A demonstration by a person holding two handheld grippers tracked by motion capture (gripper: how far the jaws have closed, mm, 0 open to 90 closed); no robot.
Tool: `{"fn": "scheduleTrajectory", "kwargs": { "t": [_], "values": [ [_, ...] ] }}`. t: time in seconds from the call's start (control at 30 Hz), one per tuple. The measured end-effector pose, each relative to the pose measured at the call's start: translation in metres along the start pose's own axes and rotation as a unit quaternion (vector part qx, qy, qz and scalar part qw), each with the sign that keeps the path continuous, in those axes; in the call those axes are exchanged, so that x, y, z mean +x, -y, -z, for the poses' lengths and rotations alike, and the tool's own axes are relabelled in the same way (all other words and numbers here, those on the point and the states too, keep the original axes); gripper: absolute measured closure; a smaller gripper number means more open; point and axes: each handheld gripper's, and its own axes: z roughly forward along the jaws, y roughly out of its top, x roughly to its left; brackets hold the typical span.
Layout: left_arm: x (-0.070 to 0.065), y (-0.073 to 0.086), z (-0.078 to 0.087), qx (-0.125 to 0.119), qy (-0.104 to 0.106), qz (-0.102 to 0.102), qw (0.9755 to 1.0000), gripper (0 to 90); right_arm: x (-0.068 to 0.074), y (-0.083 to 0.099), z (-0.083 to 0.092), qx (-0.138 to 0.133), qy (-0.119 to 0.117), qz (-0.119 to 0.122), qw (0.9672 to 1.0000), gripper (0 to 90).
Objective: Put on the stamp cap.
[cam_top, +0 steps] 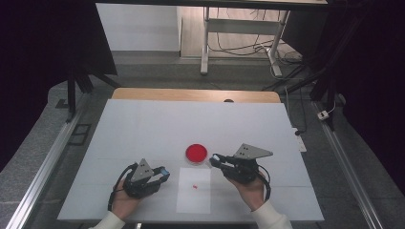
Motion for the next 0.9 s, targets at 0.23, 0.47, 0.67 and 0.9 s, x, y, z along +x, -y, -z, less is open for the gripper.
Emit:
{"fn": "scheduleTrajectory", "kwargs": {
  "t": [0.23, 0.47, 0.67, 0.9],
  "values": [
    [-0.005, -0.005, -0.007, 0.000, 0.005, -0.007, 1.0000, 64.9, 0.000, 0.000, 0.000, -0.001, 0.000, 0.000, 1.0000, 74.9],
    [-0.008, -0.009, -0.014, 0.003, 0.009, -0.011, 0.9999, 64.9, 0.001, 0.000, 0.000, 0.000, 0.000, 0.000, 1.0000, 74.9],
    [-0.013, -0.013, -0.019, 0.000, 0.012, -0.017, 0.9998, 64.8, 0.001, 0.001, 0.000, 0.000, 0.000, -0.001, 1.0000, 74.8],
    [-0.017, -0.017, -0.024, 0.003, 0.016, -0.023, 0.9996, 64.8, 0.002, 0.000, 0.000, -0.003, 0.001, -0.001, 1.0000, 74.8]
  ]
}}
